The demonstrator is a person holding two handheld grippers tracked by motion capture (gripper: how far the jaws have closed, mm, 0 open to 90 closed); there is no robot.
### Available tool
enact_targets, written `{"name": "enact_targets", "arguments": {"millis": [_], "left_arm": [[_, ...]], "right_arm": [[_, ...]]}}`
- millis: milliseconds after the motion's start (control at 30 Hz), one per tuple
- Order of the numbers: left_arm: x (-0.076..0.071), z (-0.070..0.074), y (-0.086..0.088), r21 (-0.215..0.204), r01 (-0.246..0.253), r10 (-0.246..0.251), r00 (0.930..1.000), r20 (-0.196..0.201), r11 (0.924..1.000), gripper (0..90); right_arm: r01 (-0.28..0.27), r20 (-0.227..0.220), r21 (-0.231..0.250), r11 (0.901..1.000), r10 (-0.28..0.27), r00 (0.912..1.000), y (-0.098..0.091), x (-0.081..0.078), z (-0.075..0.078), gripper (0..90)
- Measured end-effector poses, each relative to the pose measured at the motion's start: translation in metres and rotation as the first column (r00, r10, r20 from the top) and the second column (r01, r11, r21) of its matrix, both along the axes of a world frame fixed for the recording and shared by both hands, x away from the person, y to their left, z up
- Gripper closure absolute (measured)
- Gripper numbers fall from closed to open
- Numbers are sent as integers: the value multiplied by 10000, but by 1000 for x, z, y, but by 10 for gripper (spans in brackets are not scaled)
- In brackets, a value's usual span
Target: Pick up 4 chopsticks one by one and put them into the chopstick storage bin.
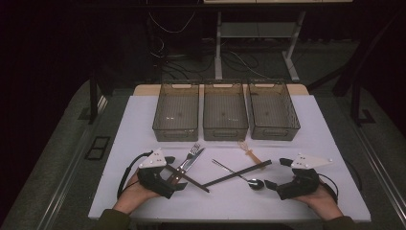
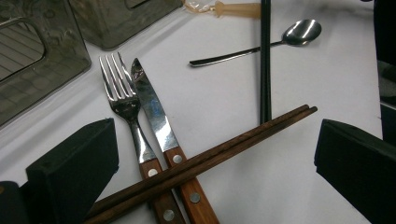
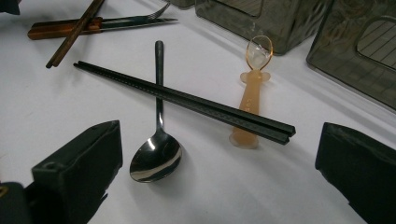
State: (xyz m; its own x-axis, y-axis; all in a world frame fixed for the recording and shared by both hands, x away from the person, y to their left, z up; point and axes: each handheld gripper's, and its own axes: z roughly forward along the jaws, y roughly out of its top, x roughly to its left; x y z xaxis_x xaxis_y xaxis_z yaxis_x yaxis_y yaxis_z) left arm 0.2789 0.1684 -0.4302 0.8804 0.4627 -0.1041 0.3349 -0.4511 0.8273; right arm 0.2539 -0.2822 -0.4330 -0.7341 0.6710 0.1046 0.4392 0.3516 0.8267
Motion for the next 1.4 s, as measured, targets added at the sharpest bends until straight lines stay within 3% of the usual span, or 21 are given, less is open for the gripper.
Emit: {"name": "enact_targets", "arguments": {"millis": [500, 1000, 1267, 1400], "left_arm": [[10, 2, 5, 278, -259, 256, 9996, 108, 9993, 0], [21, 7, 15, 287, -695, 684, 9970, 363, 9972, 39], [30, 8, 19, 270, -623, 611, 9972, 439, 9977, 180], [35, 8, 23, 435, -669, 650, 9969, 445, 9968, 330]], "right_arm": [[58, -183, 230, 9997, -54, 9998, -6, 2, 0, 9], [274, -154, 679, 9973, -265, 9995, -14, 8, -2, 9], [425, -184, 842, 9955, -411, 9990, -15, 12, -2, 9], [393, -221, 866, 9955, -375, 9991, -14, 12, -3, 9]]}}
